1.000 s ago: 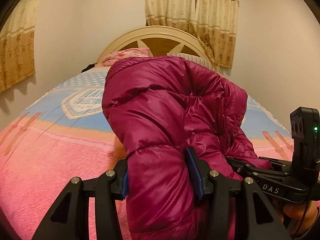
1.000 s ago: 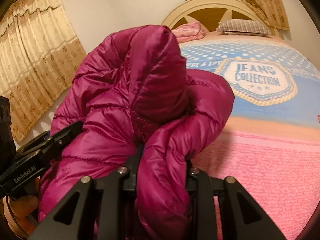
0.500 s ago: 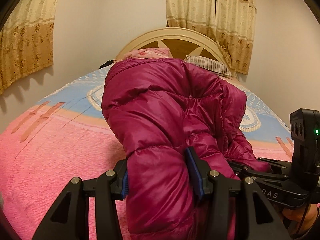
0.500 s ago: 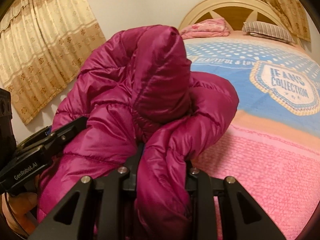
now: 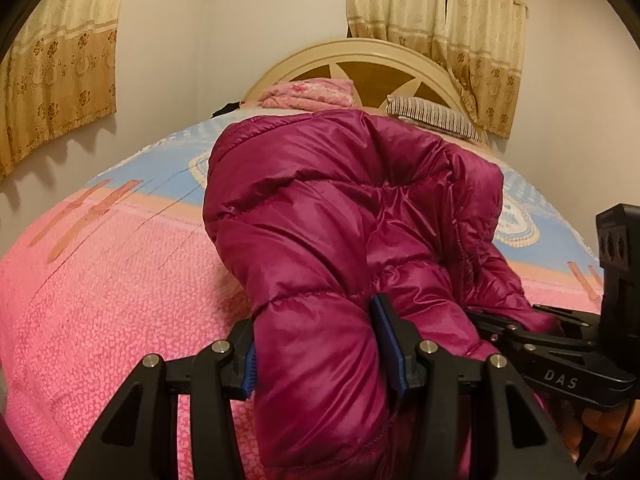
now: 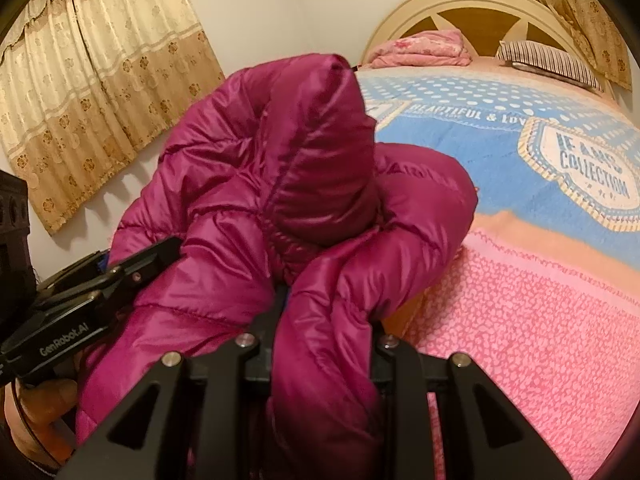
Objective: Fold large clothes
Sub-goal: 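Carry the bundled jacket with both tools over the pink cover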
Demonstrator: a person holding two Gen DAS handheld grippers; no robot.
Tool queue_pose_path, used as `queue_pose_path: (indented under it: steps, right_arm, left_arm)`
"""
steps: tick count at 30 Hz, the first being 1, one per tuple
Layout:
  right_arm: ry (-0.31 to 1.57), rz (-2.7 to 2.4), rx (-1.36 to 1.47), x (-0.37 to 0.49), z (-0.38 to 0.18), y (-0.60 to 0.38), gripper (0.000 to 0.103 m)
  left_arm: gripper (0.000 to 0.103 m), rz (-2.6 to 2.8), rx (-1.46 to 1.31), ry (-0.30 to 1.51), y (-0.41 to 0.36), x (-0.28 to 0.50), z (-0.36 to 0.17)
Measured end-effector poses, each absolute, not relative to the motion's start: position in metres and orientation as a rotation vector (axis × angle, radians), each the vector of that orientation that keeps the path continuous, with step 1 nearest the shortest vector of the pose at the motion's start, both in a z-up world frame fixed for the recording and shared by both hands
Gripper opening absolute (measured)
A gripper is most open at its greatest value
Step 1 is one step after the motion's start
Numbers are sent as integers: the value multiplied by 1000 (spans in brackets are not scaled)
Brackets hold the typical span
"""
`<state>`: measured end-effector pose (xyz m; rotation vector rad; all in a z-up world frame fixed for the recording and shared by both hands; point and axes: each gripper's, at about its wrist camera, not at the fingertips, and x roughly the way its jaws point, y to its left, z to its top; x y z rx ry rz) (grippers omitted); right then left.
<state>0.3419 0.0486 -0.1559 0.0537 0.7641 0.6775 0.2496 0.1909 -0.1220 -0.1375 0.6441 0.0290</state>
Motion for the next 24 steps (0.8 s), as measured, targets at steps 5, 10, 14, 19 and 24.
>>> queue_pose_path:
  steps: [5,10,14,19,24]
  right_arm:
    - [773,669,56,344,-159,52,28]
    - [778,665,54,343,-160,52,28]
    - [785,660,58,344,-162,52,28]
    - [794,654,60,344,-166,53,30]
    - [799,638,52,345,-169,53,33]
  left_arm:
    - [50,41,-146,660,192,249,-129]
    - [50,53,-134,665,187,249,-132]
    - [51,64,-131,673,186,250,-137]
    - [56,87,-124,691,187,250,-142]
    - [71,137,-102,700,190,250,-145]
